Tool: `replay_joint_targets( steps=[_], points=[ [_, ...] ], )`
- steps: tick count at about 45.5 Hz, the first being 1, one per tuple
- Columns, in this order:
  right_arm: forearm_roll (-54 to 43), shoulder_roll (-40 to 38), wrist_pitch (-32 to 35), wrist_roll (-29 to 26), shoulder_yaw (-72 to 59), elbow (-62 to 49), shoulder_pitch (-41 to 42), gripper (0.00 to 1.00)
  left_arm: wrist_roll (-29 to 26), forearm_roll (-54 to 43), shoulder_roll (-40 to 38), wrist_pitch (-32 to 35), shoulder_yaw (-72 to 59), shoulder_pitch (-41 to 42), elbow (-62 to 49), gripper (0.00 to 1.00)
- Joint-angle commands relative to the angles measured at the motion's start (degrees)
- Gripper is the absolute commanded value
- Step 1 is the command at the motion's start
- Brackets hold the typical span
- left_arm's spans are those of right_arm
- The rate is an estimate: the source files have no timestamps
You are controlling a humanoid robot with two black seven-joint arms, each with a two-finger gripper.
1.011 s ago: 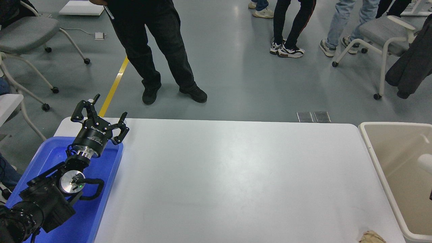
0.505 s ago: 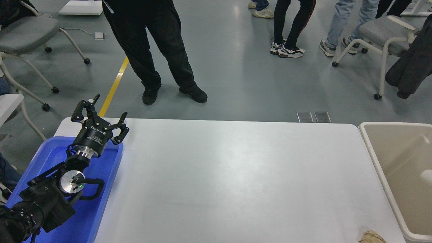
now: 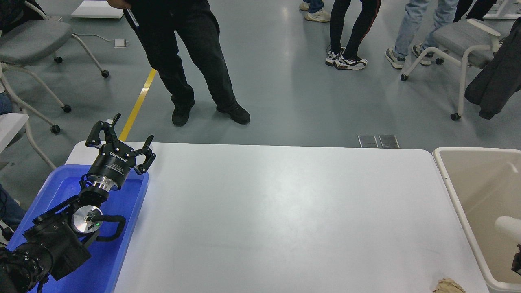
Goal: Dispose of the paper cup in the dustbin
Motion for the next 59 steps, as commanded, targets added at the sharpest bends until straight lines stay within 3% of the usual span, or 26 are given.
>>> replay_joint_targets(
  steps=[1, 21, 30, 40, 44, 59],
  points=[
    [-0.1, 0.3, 0.4, 0.2, 0.1, 0.0, -0.1, 1.0, 0.0, 0.0, 0.0, 0.0, 0.0, 0.0, 0.0, 1.0],
    [-0.5, -1.8, 2.0, 0.1, -0.1, 0.7, 1.0, 1.0, 0.0, 0.0, 0.0, 0.0, 0.0, 0.0, 0.0, 1.0],
    [-0.8, -4.8, 7.7, 0.1, -1.0, 0.9, 2.3, 1.0, 0.0, 0.0, 0.1, 0.0, 0.0, 0.0, 0.0, 1.0],
    [-2.8, -10.7, 20.7, 0.2, -1.0, 2.6, 4.6, 1.0, 0.0, 0.0, 0.0, 0.0, 0.0, 0.0, 0.0, 1.0],
    [-5.1, -13.8, 24.4, 0.5, -1.1, 6.3, 5.8, 0.99, 0.0, 0.0, 0.1, 0.0, 0.0, 0.0, 0.0, 1.0],
    [-17.1, -27.0, 24.2, 6.0, 0.0, 30.9, 11.4, 1.0, 0.0, 0.0, 0.1, 0.0, 0.0, 0.0, 0.0, 1.0]
  ],
)
